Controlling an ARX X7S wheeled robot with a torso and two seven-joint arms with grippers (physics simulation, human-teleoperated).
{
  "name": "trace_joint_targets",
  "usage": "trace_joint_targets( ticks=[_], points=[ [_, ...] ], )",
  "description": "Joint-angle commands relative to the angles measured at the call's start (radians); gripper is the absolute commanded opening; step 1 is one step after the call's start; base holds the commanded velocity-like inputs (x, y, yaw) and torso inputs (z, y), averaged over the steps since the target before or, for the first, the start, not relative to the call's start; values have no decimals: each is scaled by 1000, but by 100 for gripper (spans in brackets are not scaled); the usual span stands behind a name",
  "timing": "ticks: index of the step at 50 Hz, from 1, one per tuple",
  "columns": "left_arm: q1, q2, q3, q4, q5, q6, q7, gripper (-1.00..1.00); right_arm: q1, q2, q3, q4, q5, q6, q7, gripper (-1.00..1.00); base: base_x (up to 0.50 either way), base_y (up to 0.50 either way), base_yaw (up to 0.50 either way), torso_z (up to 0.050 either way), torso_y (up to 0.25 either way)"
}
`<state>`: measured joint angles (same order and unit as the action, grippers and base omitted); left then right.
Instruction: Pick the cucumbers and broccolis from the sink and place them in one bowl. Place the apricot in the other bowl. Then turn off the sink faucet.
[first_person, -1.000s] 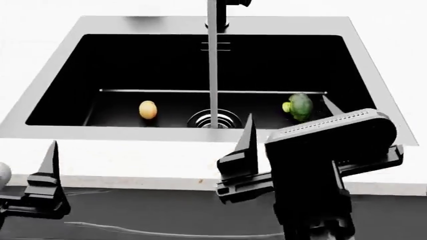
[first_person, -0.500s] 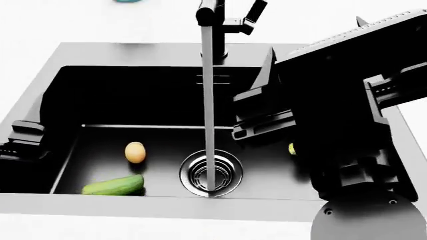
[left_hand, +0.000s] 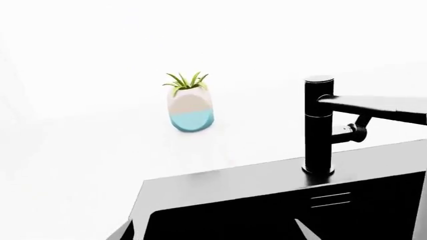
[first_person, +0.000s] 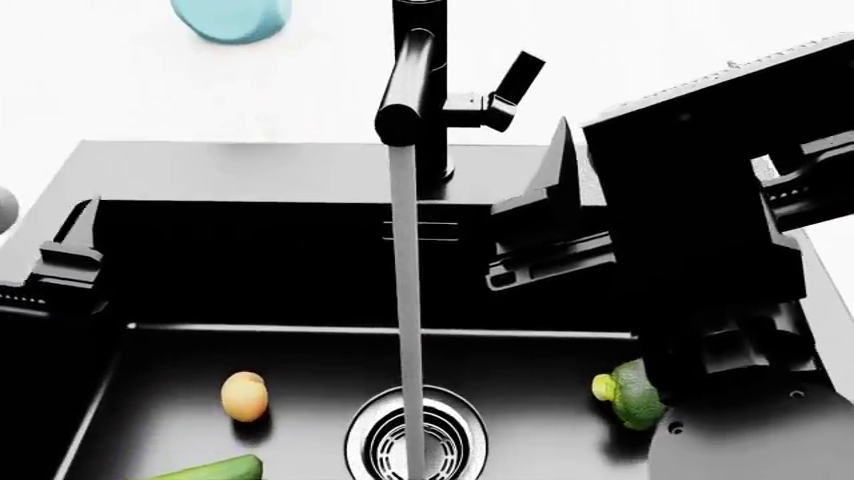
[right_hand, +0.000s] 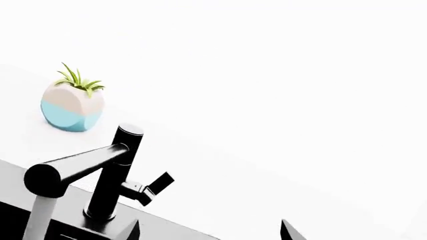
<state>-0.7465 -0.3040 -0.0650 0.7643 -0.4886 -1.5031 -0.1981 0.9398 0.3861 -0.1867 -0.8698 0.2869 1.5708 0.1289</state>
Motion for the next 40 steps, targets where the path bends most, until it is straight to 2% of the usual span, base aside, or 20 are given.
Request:
trace_joint_targets(
  ticks=[1,4,11,24,33,40],
  points=[
    [-44,-28,113,-242,41,43,44,100,-20,50,72,233,299,-30,146,100,0,0,0,0,0],
    [-98,-54,203,-421,45,77,105,100,-5,73,36,316,291,-52,127,100,0,0,0,0,0],
    [-177,-72,365,-672,51,114,203,100,-7,82,11,469,283,-114,87,100,0,0,0,0,0],
    [-279,-77,628,-996,108,203,342,100,-10,85,-31,524,283,-136,73,100,0,0,0,0,0],
    [-324,-25,787,-1237,163,303,426,100,-6,84,-59,535,283,-149,70,100,0,0,0,0,0],
    [-353,22,842,-1392,193,376,462,100,4,86,-61,528,291,-137,72,100,0,0,0,0,0]
  ],
)
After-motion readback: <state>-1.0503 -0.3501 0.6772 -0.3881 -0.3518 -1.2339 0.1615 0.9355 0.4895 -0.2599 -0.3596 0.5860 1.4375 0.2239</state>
